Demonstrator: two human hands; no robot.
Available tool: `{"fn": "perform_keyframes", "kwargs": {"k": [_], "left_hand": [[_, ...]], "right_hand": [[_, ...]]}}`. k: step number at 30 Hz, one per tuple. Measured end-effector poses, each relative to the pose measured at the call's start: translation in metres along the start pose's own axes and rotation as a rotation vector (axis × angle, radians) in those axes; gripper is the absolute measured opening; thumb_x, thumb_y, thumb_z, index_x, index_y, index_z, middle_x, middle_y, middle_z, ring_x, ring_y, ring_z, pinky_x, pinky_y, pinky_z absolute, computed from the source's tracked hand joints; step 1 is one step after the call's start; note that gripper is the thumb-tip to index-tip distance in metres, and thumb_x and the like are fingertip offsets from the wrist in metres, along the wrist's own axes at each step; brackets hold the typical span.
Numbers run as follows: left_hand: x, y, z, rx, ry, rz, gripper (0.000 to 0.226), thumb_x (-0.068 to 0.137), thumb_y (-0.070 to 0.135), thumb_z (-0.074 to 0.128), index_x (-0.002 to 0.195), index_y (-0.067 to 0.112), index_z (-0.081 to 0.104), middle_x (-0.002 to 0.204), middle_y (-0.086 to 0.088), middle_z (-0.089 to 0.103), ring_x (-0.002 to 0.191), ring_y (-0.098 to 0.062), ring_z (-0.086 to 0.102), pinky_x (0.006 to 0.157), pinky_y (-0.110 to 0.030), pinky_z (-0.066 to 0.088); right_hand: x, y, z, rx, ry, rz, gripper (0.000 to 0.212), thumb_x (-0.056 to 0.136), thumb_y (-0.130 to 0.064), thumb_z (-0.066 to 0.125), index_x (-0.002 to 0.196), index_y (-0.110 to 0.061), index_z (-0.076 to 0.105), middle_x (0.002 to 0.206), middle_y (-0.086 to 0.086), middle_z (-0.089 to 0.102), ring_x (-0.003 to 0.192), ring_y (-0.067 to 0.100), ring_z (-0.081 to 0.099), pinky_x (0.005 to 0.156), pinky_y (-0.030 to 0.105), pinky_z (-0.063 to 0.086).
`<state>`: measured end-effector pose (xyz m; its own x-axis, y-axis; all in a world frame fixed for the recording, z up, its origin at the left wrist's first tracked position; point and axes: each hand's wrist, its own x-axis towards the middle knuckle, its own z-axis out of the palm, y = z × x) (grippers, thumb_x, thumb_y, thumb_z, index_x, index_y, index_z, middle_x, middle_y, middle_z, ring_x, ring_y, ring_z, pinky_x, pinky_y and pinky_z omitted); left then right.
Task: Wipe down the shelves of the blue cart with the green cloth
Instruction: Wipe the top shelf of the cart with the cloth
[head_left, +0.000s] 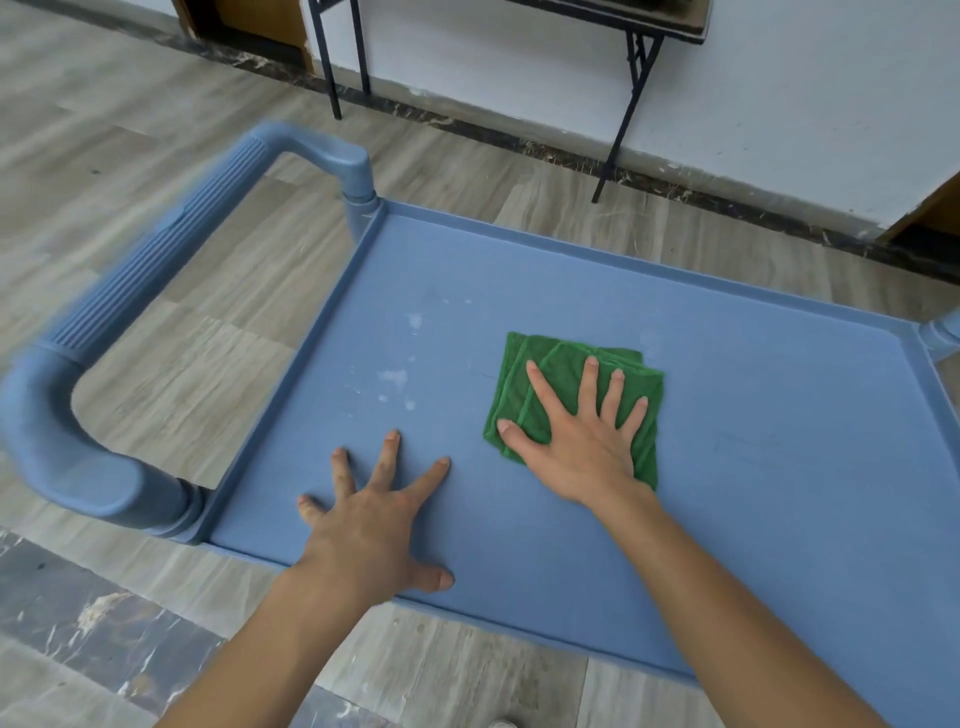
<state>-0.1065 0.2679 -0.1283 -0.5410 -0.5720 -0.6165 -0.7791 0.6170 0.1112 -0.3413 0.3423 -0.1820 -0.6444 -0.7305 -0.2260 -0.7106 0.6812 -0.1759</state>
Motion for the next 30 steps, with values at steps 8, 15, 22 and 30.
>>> {"fn": "perform_keyframes", "kwargs": {"k": [8, 15, 22, 30], "left_hand": [[0.006, -0.009, 0.015, -0.042, 0.018, 0.0, 0.122, 0.066, 0.074, 0.073, 0.118, 0.076, -0.037, 0.153, 0.018, -0.044, 0.144, -0.047, -0.03, 0.11, -0.073, 0.019], [0.009, -0.007, 0.019, -0.054, 0.025, -0.036, 0.122, 0.06, 0.074, 0.069, 0.114, 0.078, -0.039, 0.145, 0.025, -0.052, 0.144, -0.04, -0.035, 0.112, -0.068, 0.014], [0.007, -0.005, 0.016, -0.056, 0.025, -0.024, 0.119, 0.062, 0.077, 0.066, 0.116, 0.077, -0.039, 0.146, 0.025, -0.051, 0.144, -0.039, -0.036, 0.113, -0.067, 0.014], [0.007, -0.007, 0.01, -0.068, -0.028, -0.013, 0.122, 0.065, 0.071, 0.073, 0.117, 0.076, -0.038, 0.15, 0.022, -0.048, 0.142, -0.044, -0.037, 0.113, -0.072, 0.014]], "right_hand": [[0.118, -0.031, -0.02, 0.035, 0.019, 0.034, 0.099, 0.056, -0.109, 0.01, 0.144, -0.07, -0.012, 0.167, 0.011, -0.025, 0.149, 0.045, -0.029, 0.109, 0.071, -0.024], [0.171, -0.048, -0.039, 0.037, 0.009, 0.085, 0.103, 0.056, -0.108, 0.013, 0.148, -0.067, -0.007, 0.168, 0.014, -0.022, 0.15, 0.048, -0.025, 0.109, 0.074, -0.02], [0.169, -0.052, -0.037, 0.045, 0.021, 0.089, 0.108, 0.052, -0.11, 0.011, 0.148, -0.066, -0.007, 0.167, 0.015, -0.022, 0.149, 0.048, -0.027, 0.109, 0.074, -0.021], [0.11, -0.049, -0.015, 0.021, 0.009, 0.012, 0.111, 0.044, -0.114, 0.014, 0.144, -0.071, -0.012, 0.166, 0.01, -0.028, 0.147, 0.045, -0.034, 0.106, 0.073, -0.025]]}}
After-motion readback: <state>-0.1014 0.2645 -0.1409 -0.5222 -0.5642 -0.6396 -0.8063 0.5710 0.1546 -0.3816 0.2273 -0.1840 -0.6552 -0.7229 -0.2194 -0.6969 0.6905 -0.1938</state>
